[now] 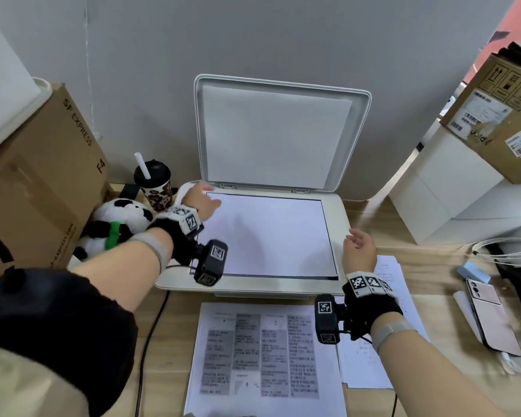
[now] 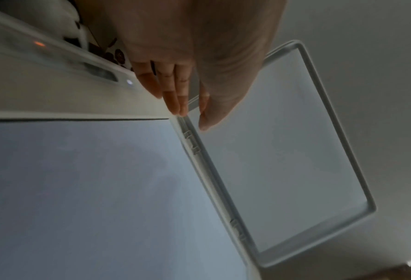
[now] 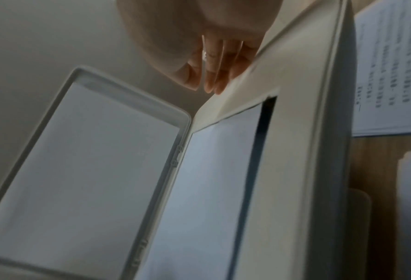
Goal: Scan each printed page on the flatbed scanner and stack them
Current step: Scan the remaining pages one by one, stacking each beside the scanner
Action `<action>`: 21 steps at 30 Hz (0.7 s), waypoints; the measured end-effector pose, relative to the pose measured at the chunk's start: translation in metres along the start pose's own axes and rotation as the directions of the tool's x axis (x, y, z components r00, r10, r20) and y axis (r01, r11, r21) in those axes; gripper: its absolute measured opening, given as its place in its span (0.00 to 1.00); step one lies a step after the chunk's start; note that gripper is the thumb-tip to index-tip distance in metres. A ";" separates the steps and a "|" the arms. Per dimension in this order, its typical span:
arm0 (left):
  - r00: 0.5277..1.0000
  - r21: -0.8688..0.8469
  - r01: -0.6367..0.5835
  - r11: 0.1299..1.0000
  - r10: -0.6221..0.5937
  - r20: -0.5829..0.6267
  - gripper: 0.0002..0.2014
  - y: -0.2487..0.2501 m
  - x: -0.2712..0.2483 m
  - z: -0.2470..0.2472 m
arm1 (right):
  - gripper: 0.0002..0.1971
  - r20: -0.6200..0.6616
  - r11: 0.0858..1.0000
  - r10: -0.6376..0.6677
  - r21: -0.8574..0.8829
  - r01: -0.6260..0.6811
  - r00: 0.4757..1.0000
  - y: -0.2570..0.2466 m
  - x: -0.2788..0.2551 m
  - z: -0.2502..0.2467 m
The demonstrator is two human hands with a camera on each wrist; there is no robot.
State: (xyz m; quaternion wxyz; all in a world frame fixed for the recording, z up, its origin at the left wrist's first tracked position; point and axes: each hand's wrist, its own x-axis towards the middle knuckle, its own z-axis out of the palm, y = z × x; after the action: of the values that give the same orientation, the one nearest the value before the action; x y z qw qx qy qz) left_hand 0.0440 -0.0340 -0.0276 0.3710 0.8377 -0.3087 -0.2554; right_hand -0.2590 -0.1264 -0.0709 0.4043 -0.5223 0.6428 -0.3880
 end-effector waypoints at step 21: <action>0.964 -0.645 0.032 0.764 -0.194 -0.182 0.16 0.055 0.040 -0.061 | 0.15 0.210 0.845 0.289 0.402 -0.352 0.934 -0.022 0.018 -0.026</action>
State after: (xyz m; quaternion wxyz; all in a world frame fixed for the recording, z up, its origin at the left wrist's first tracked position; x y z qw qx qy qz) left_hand 0.0935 -0.0634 0.0438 0.6506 0.7040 -0.1060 -0.2644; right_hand -0.2778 -0.1452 -0.0429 0.6140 -0.3306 0.5879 -0.4099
